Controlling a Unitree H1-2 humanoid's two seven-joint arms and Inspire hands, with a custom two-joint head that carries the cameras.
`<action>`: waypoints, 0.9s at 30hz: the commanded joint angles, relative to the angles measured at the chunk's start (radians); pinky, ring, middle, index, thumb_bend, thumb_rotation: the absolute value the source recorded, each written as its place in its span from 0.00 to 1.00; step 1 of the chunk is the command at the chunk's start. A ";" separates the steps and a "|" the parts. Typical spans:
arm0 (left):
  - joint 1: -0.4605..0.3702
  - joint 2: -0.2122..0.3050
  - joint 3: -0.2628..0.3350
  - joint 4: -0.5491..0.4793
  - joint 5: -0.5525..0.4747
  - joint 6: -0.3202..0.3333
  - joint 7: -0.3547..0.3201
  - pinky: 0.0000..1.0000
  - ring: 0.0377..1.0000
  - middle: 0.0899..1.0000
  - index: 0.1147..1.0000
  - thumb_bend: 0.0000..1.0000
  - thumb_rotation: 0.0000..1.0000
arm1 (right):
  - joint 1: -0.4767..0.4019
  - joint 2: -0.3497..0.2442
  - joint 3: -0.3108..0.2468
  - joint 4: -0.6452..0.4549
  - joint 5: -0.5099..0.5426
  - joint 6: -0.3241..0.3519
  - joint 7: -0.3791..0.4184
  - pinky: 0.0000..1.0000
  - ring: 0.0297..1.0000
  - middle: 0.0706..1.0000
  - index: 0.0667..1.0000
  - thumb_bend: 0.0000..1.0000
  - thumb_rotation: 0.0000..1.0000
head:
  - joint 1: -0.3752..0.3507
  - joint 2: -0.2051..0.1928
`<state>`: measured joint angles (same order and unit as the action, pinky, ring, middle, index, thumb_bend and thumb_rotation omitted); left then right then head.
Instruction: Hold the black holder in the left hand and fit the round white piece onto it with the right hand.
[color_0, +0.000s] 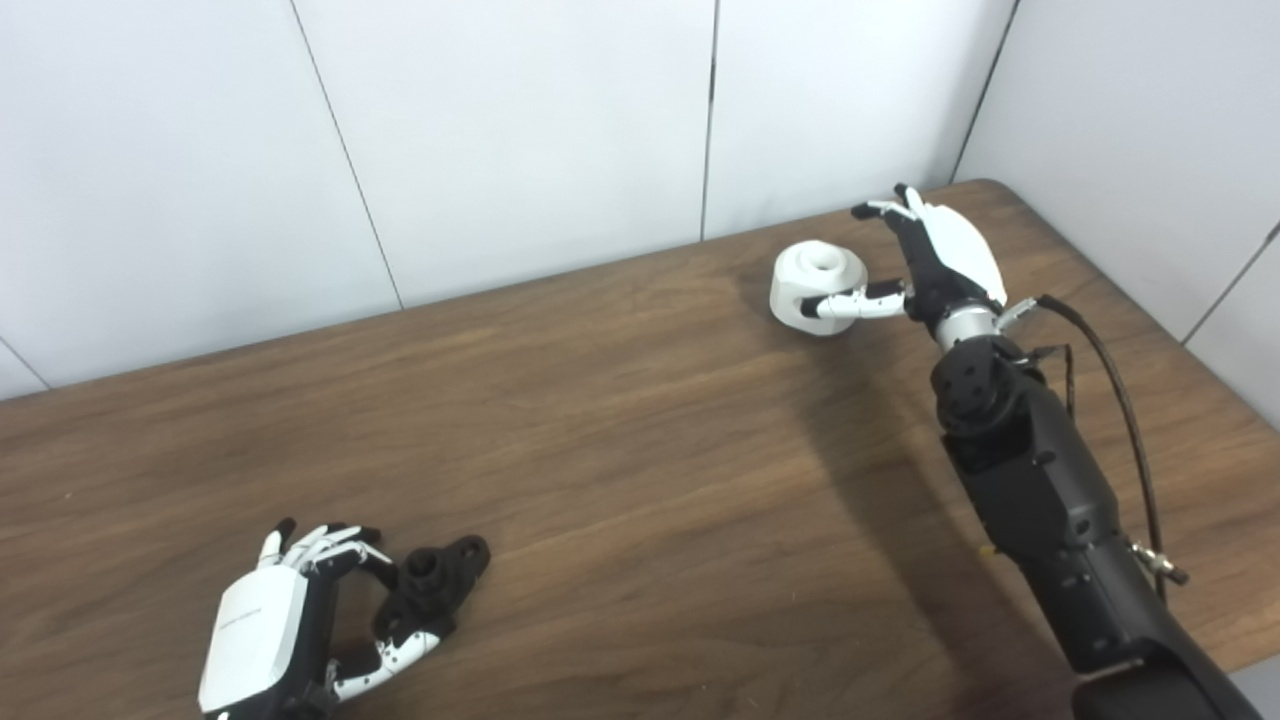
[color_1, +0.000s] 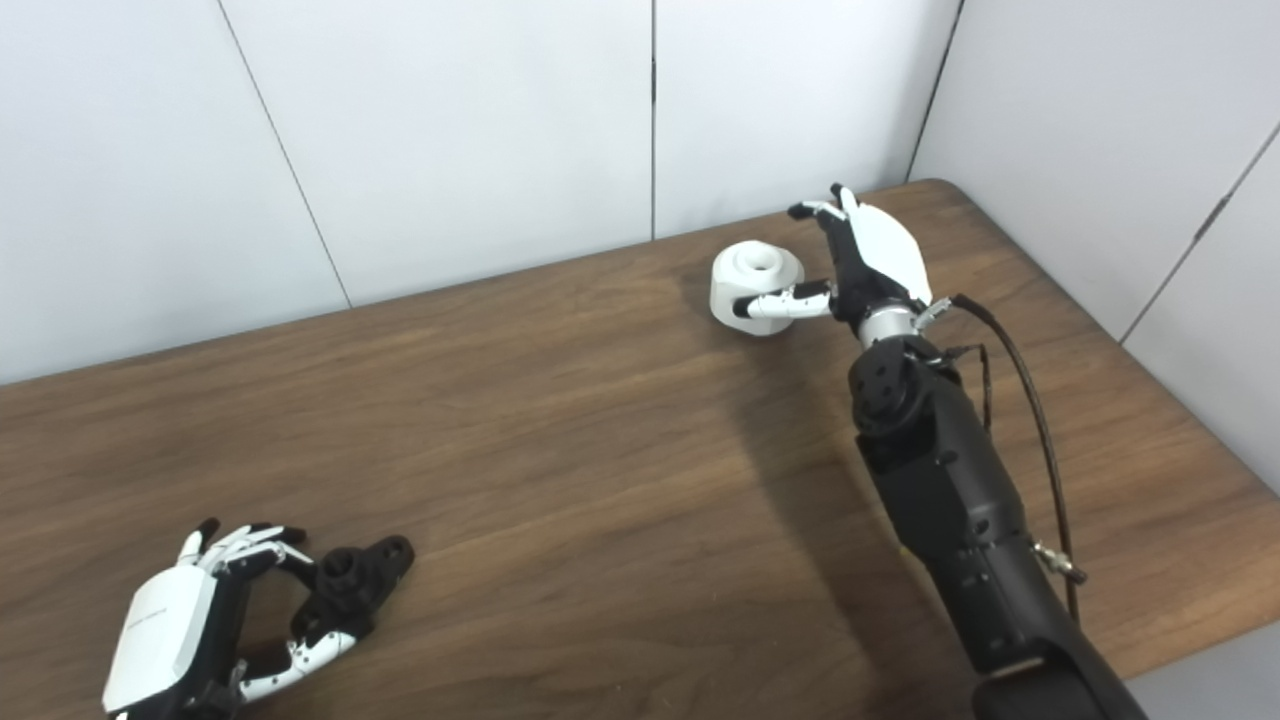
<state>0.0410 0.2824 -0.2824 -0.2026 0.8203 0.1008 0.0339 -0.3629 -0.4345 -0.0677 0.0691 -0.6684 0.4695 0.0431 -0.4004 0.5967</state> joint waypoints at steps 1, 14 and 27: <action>0.012 0.012 0.000 0.010 0.011 0.000 -0.021 1.00 0.85 0.74 0.42 0.52 0.04 | -0.062 -0.037 -0.002 -0.003 -0.027 0.000 -0.004 1.00 1.00 1.00 0.80 0.91 0.34 | -0.001 0.000; 0.008 0.005 -0.002 0.006 0.026 0.009 -0.024 0.99 0.85 0.74 0.42 0.52 0.04 | -0.088 -0.055 0.029 0.055 -0.050 -0.001 0.002 1.00 1.00 1.00 0.79 0.89 0.34 | 0.006 0.002; 0.006 0.006 0.001 0.013 0.025 0.006 -0.023 0.99 0.85 0.74 0.42 0.52 0.04 | -0.100 -0.065 0.079 0.074 -0.044 -0.002 -0.001 1.00 1.00 0.98 0.74 0.89 0.35 | 0.004 0.002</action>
<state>0.0401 0.2766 -0.2803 -0.2024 0.8273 0.1029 0.0318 -0.4154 -0.4750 0.0163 0.1652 -0.6993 0.4694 0.0589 -0.3958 0.5983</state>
